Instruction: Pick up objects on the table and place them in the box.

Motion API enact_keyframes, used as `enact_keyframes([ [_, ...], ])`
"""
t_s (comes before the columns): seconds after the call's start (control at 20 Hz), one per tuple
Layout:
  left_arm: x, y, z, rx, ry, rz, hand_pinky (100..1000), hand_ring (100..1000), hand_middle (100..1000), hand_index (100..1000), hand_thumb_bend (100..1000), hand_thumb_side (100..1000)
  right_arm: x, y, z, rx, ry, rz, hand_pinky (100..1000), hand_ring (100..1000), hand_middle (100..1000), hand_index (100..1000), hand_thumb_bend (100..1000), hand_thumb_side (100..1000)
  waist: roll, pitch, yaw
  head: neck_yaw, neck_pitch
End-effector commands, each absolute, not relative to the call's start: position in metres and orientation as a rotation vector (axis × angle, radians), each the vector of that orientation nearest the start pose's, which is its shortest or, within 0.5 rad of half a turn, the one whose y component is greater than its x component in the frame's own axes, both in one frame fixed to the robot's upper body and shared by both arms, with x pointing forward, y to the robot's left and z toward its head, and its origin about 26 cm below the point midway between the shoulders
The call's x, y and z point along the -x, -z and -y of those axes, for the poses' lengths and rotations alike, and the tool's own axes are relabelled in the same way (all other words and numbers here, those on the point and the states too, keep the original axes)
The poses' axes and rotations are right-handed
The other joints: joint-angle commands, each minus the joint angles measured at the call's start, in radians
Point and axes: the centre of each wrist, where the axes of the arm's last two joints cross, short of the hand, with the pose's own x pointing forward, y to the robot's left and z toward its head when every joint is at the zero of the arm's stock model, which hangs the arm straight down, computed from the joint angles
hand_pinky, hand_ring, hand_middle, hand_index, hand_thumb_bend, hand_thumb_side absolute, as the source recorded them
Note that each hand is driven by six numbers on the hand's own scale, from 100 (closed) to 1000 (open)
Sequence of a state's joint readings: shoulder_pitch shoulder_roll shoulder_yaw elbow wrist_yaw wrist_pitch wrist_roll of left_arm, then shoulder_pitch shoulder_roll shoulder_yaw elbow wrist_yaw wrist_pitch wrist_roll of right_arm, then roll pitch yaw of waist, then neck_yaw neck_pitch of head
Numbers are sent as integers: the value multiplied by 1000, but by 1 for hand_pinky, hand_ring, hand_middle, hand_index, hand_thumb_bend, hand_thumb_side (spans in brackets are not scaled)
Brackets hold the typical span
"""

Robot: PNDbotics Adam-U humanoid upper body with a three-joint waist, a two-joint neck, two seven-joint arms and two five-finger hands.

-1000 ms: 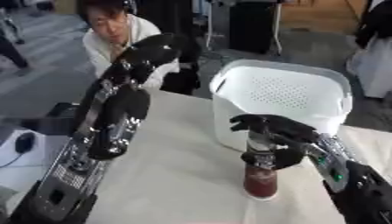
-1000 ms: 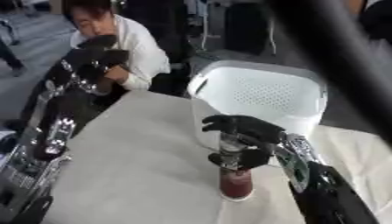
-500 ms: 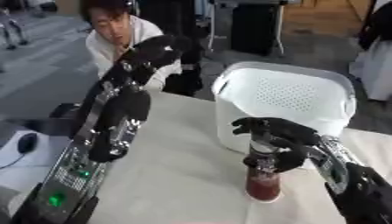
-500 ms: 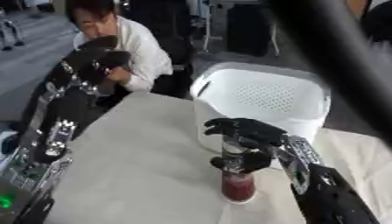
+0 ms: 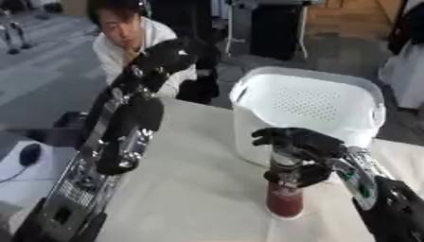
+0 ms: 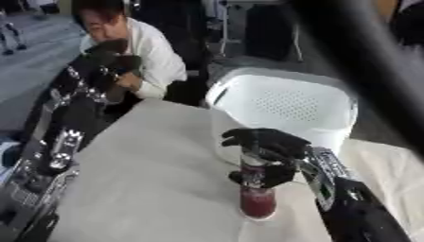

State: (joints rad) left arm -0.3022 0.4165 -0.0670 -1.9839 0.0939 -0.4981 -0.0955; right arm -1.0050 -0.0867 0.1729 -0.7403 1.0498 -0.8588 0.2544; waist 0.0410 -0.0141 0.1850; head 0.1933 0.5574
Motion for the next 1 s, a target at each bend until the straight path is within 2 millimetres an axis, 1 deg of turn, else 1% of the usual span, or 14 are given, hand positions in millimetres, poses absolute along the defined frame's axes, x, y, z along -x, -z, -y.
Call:
enact_keyframes([
  [0.05,-300,-209,-257,-100,-840,-3374,903,849,916,906,100,652,-482,-120,127,-262,2537,-2249,723,833,939,936,422,1000,1,-5,-1,14,-12],
  [0.1,-300,-209,-257,-100,-840,-3374,903,849,916,906,100,652,-482,-120,127,-261,2540,-2248,706,831,939,936,423,1000,1,-5,-1,14,-12],
  [0.2,-300,-209,-257,-100,-840,-3373,903,849,916,906,100,652,-481,-117,129,-259,2551,-2244,621,823,938,936,425,1000,1,-5,-1,16,-12],
  [0.25,-300,-209,-257,-100,-840,-3373,903,849,916,906,100,652,-481,-115,129,-258,2557,-2242,592,821,938,936,425,1000,1,-6,-2,17,-12],
  [0.3,-300,-209,-257,-99,-841,-3373,903,849,916,906,100,651,-481,-114,130,-257,2561,-2241,541,814,938,937,425,1000,1,-6,-2,18,-12],
  [0.35,-300,-209,-257,-99,-842,-3373,903,849,916,906,100,652,-481,-113,131,-257,2565,-2241,559,817,938,937,425,1000,2,-6,-2,18,-12],
  [0.4,-300,-209,-257,-99,-843,-3373,903,849,916,906,100,651,-481,-113,131,-257,2568,-2241,465,800,937,938,426,1000,2,-6,-3,19,-12],
  [0.55,-299,-208,-258,-99,-846,-3373,902,849,917,906,100,651,-481,-110,133,-258,2581,-2235,335,771,933,936,421,1000,2,-6,-4,20,-12],
  [0.6,-299,-208,-258,-98,-847,-3373,902,849,917,906,100,651,-481,-110,134,-258,2584,-2233,321,767,932,936,420,1000,2,-6,-4,20,-12],
  [0.65,-299,-208,-258,-98,-848,-3373,901,849,916,906,100,651,-481,-109,134,-259,2588,-2231,276,755,929,934,417,1000,2,-6,-4,21,-11],
  [0.75,-299,-208,-258,-98,-850,-3372,901,849,917,906,100,651,-481,-108,135,-261,2595,-2226,235,734,919,931,419,1000,2,-6,-5,23,-11],
  [0.85,-299,-208,-258,-98,-852,-3372,901,849,917,906,100,651,-481,-107,136,-263,2602,-2222,176,691,894,924,425,1000,2,-6,-5,24,-11],
  [1.0,-299,-208,-258,-98,-854,-3372,901,849,917,906,100,650,-481,-105,138,-266,2615,-2213,144,654,857,908,448,1000,2,-6,-6,26,-10],
])
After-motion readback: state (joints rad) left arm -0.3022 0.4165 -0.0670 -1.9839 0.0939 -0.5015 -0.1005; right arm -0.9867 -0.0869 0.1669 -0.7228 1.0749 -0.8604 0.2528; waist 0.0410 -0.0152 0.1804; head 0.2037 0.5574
